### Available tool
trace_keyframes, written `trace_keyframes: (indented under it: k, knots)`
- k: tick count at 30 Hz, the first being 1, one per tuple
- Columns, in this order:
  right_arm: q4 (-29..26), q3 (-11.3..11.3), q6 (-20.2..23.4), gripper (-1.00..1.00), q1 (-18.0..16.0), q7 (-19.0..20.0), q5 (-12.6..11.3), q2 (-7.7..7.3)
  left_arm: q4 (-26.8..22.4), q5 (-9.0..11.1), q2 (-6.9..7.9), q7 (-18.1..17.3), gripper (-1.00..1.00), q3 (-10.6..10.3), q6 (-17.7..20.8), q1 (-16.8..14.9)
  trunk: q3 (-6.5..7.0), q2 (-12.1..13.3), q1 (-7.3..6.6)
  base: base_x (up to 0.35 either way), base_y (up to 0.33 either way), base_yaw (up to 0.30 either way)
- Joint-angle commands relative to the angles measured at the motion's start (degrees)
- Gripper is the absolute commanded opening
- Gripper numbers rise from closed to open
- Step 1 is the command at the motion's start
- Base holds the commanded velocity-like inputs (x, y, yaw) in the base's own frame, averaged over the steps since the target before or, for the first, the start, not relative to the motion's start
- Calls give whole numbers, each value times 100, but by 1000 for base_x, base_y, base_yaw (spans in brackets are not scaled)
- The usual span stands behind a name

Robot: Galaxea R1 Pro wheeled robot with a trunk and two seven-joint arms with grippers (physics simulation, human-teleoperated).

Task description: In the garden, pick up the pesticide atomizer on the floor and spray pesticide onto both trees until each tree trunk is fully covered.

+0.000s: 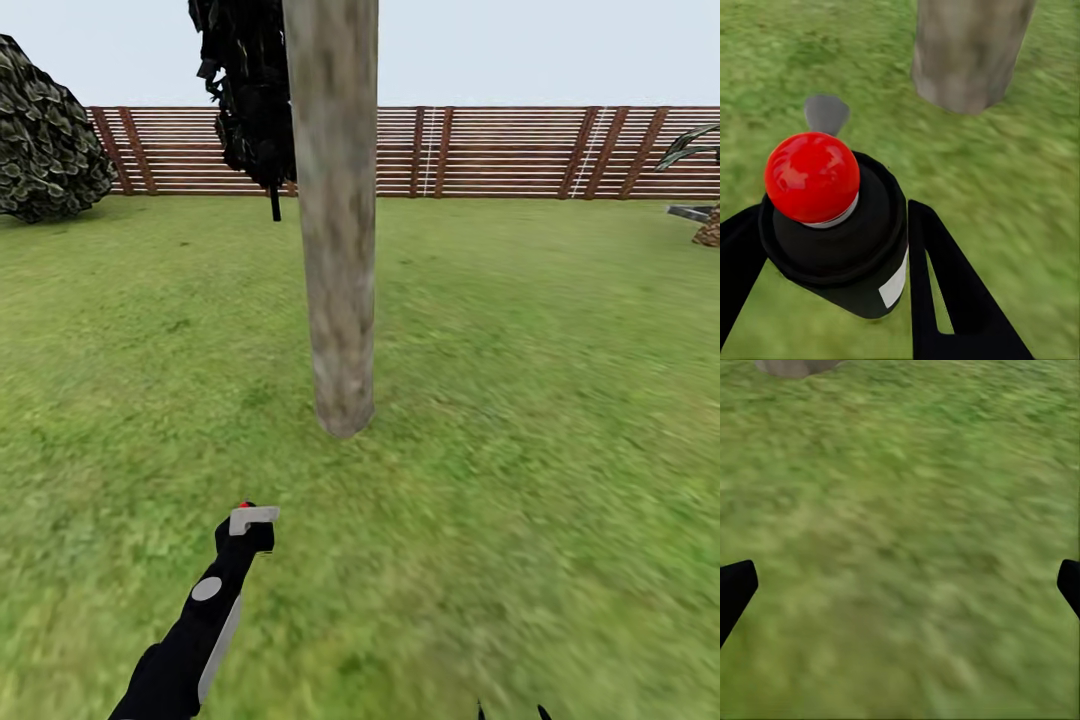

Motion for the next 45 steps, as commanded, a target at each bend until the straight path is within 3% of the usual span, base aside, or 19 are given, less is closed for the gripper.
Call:
trace_keyframes:
  k: [1,19,21,23,24,27,28,30,32,34,35,38,43,44,45]
  knots:
    - [26,-3,0,100,0,-2,-2,-1,0,-1,0,0,-100,0,0,0,0,0,0,335,0,0]
    - [-48,-43,0,100,-15,-5,-15,-6,72,-16,25,2,-100,6,-2,0,0,0,0,326,0,0]
    - [-287,-39,0,100,-84,-5,-11,-9,118,-30,48,0,-100,14,-6,7,0,0,0,98,0,0]
    - [-962,-27,0,100,-255,-8,-10,10,274,-64,69,-18,-100,24,-9,29,0,0,0,27,0,0]
    - [-1443,-18,472,100,-365,-1,-12,19,380,-74,98,-38,-100,23,-9,18,0,0,0,7,0,0]
    - [-1998,-10,1414,100,-573,19,-12,23,490,-112,192,-80,-100,-18,-4,-28,0,0,0,4,0,0]
    - [-2498,243,2983,100,-1080,182,103,16,645,-503,342,-502,-100,-174,41,-51,0,0,0,0,0,0]
    - [-2587,579,3687,100,-1361,765,344,-26,1064,-1022,404,-1072,-100,-208,56,-69,0,0,0,0,0,0]
    - [-2634,669,3885,100,-1441,1514,484,-39,1287,-1469,417,-1494,-100,-218,64,-76,0,0,0,0,0,0]
    - [-2647,693,3939,100,-1463,1986,557,-42,1375,-1716,415,-1728,-100,-223,67,-78,0,0,0,0,0,0]
    - [-2642,709,3967,100,-1474,2424,642,-59,1452,-1946,414,-1978,-100,-224,75,-78,0,0,0,0,0,0]
    - [-2640,725,3990,100,-1483,3085,792,-207,1595,-2341,423,-2689,-100,-218,88,-82,0,0,0,0,0,0]
    - [-2653,736,4003,100,-1485,3309,852,-457,1637,-2545,443,-3236,-100,-212,149,-87,0,0,0,0,0,0]
    - [-2670,737,4003,100,-1486,3346,871,-617,1642,-2645,504,-3337,-100,-205,364,-88,0,0,0,0,0,0]
    - [-2672,737,4001,100,-1486,3353,872,-628,1642,-2652,508,-3343,-100,-205,381,-88,0,0,0,0,0,0]
